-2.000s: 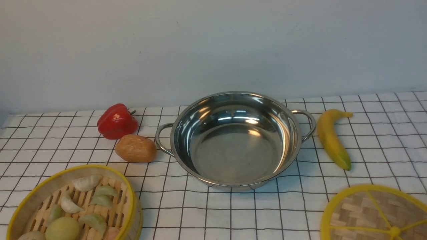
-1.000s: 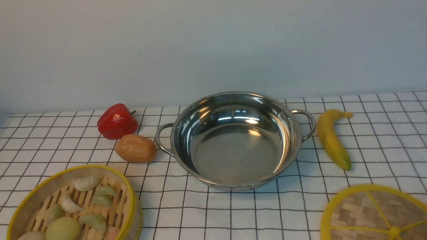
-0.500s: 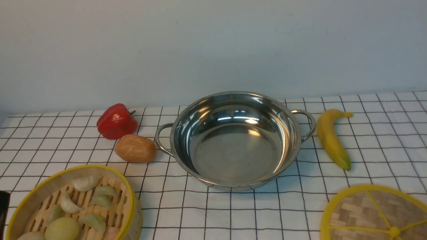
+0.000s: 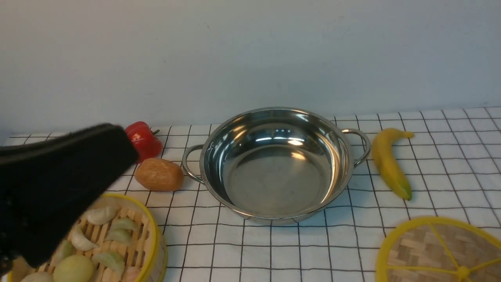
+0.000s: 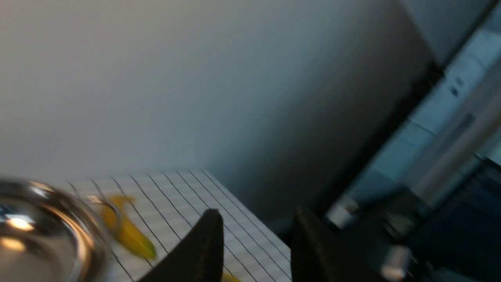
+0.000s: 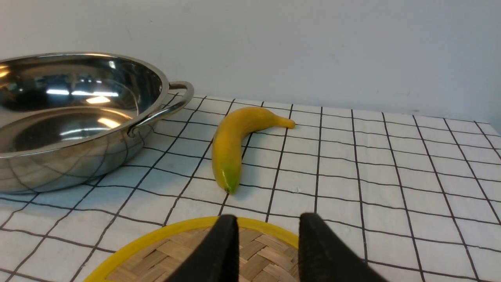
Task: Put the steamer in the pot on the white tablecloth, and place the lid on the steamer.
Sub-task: 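Grasp the rim of the steamer basket holding the buns with the left gripper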
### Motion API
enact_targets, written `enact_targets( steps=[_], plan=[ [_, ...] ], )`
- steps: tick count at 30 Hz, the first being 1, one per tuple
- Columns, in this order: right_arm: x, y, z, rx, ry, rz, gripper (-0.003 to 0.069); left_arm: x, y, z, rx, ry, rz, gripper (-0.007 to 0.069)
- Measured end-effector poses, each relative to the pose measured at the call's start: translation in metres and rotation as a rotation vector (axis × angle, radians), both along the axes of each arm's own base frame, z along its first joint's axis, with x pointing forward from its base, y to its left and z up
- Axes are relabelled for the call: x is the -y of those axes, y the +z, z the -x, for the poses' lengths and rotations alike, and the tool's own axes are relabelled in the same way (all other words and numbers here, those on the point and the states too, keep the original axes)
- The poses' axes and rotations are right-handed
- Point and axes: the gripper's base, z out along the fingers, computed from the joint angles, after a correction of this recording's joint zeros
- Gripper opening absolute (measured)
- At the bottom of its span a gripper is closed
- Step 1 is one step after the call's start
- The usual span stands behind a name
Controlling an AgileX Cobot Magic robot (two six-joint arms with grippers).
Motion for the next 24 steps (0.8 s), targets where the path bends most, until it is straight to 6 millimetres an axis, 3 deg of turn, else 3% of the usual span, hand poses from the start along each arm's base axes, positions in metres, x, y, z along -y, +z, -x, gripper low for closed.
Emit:
enact_targets(
  steps=[3, 6, 13, 21, 24],
  plan=[
    [0.0, 0.0, 0.0, 0.0, 0.0, 0.0, 0.0243, 0.006, 0.002, -0.017, -0.132, -0.144, -0.009, 0.0242],
    [0.0, 0.0, 0.0, 0.0, 0.0, 0.0, 0.0243, 0.007, -0.002, -0.027, -0.173, -0.179, -0.023, 0.0241],
    [0.0, 0.0, 0.0, 0.0, 0.0, 0.0, 0.0243, 0.002, -0.003, -0.041, -0.133, -0.073, -0.038, 0.0176],
    [0.0, 0.0, 0.0, 0.0, 0.0, 0.0, 0.0243, -0.004, -0.035, -0.098, -0.239, -0.004, -0.087, 0.0115],
    [0.0, 0.0, 0.0, 0.0, 0.0, 0.0, 0.0243, -0.004, -0.034, -0.103, -0.21, -0.002, -0.113, 0.0113]
  ],
)
